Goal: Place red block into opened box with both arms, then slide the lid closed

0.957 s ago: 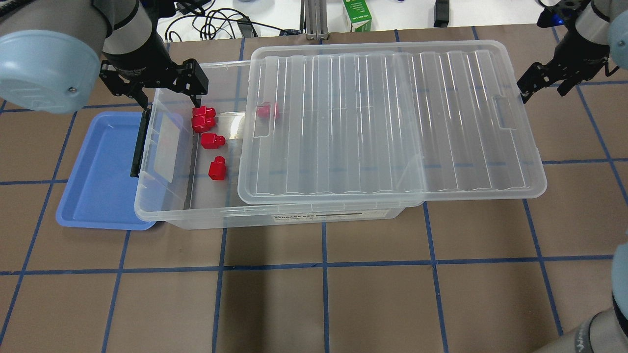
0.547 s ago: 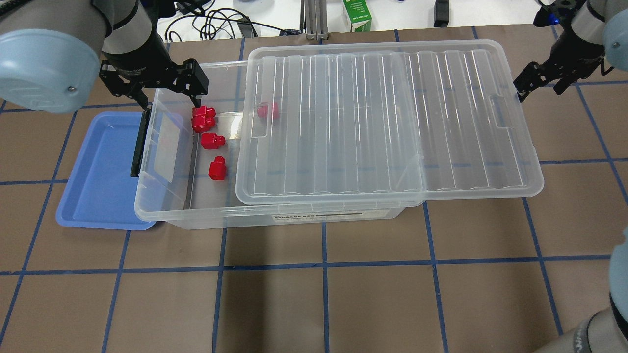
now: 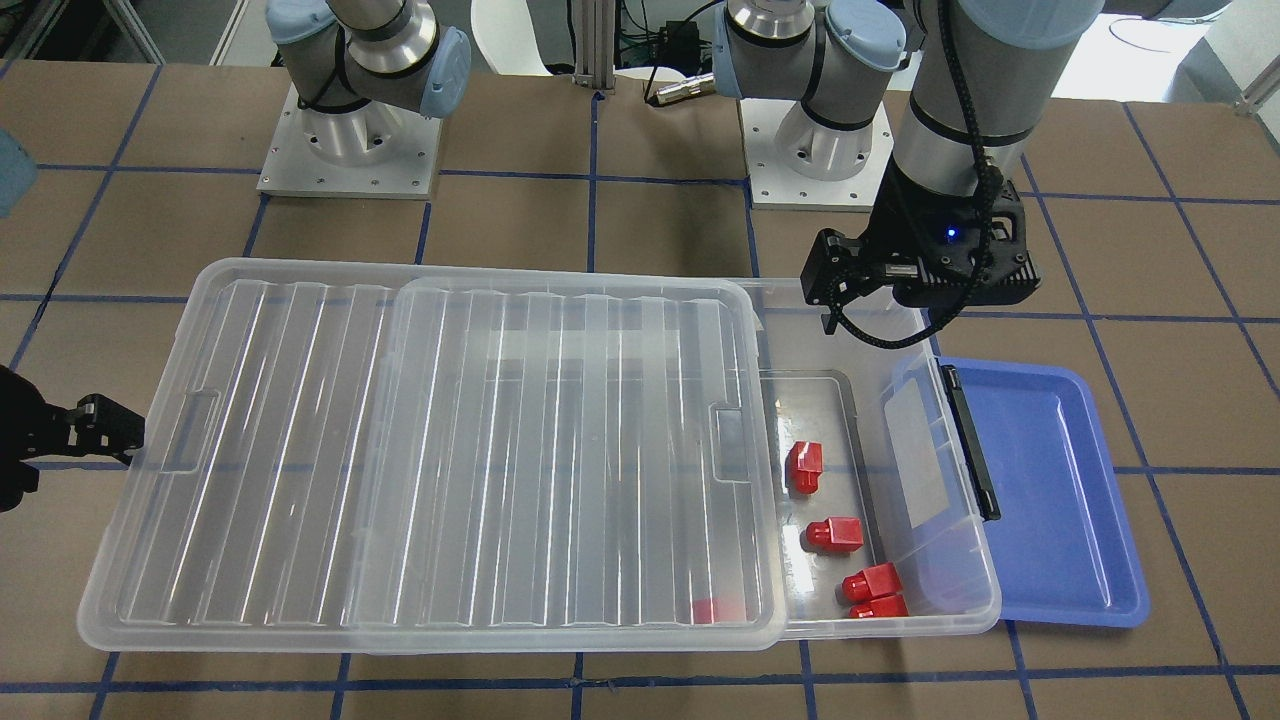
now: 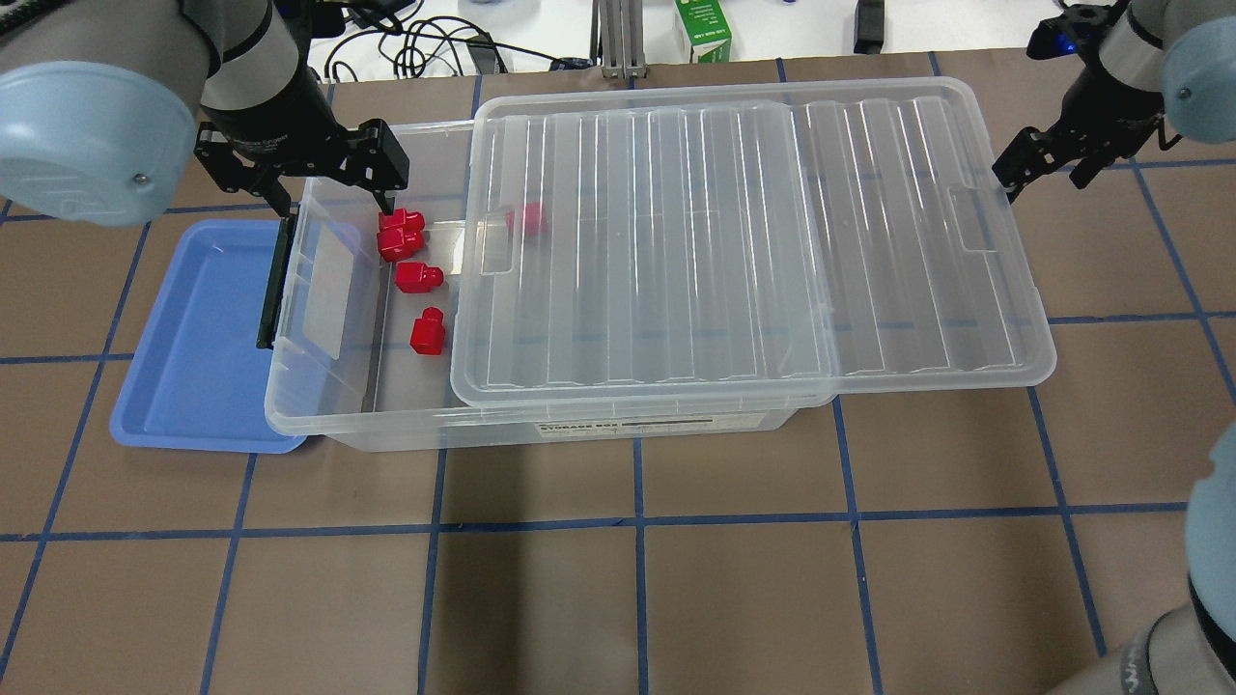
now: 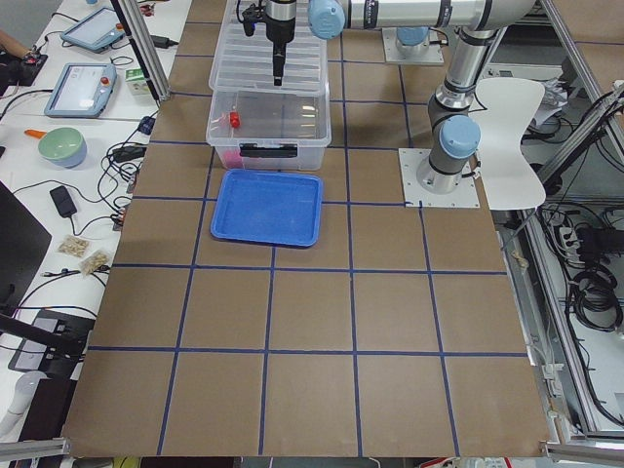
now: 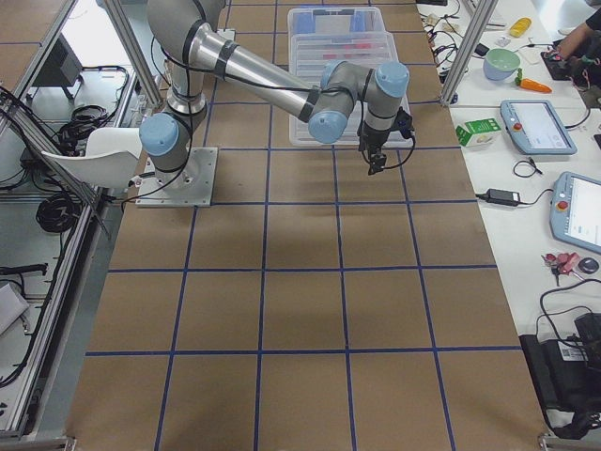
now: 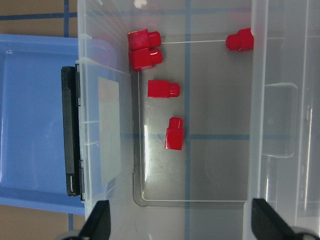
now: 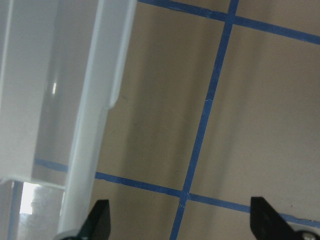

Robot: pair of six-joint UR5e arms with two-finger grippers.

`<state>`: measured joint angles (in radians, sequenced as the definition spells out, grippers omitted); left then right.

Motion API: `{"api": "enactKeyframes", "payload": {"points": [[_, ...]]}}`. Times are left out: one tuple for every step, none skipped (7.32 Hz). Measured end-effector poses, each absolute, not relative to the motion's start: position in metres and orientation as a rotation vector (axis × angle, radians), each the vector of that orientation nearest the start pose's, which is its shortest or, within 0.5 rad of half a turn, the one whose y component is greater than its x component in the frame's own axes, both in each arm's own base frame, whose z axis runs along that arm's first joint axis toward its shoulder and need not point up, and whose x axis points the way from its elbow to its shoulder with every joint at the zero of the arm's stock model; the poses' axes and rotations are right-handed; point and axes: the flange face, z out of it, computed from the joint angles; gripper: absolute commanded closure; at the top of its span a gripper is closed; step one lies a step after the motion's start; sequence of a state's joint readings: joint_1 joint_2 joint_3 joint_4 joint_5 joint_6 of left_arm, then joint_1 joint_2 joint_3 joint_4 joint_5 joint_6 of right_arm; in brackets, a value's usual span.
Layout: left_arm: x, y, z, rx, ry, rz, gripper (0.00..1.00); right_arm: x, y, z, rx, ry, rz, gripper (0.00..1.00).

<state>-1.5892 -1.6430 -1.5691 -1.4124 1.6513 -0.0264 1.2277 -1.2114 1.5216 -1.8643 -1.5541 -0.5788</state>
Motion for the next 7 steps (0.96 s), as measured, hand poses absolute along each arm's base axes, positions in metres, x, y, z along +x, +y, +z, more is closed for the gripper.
{"api": "enactKeyframes", "payload": {"points": [[-0.135, -0.527, 0.468, -0.019, 3.060, -0.137, 0.00, -0.082, -0.630, 0.339, -0.369, 3.097, 0.012, 0.00], [-0.135, -0.527, 0.468, -0.019, 3.059, -0.137, 0.00, -0.081, -0.630, 0.339, -0.371, 3.095, 0.011, 0.00], [-0.135, -0.527, 0.468, -0.019, 3.059, -0.137, 0.00, -0.080, -0.631, 0.339, -0.374, 3.090, 0.009, 0.00], [-0.135, -0.527, 0.468, -0.020, 3.059, -0.138, 0.00, -0.079, -0.631, 0.339, -0.378, 3.086, 0.007, 0.00], [-0.135, -0.528, 0.468, -0.020, 3.059, -0.139, 0.00, -0.075, -0.631, 0.339, -0.388, 3.084, 0.006, 0.00], [-0.135, -0.528, 0.468, -0.020, 3.059, -0.139, 0.00, -0.067, -0.632, 0.339, -0.405, 3.083, 0.005, 0.00], [-0.135, -0.528, 0.468, -0.020, 3.059, -0.139, 0.00, -0.061, -0.633, 0.338, -0.419, 3.081, 0.008, 0.00]]}}
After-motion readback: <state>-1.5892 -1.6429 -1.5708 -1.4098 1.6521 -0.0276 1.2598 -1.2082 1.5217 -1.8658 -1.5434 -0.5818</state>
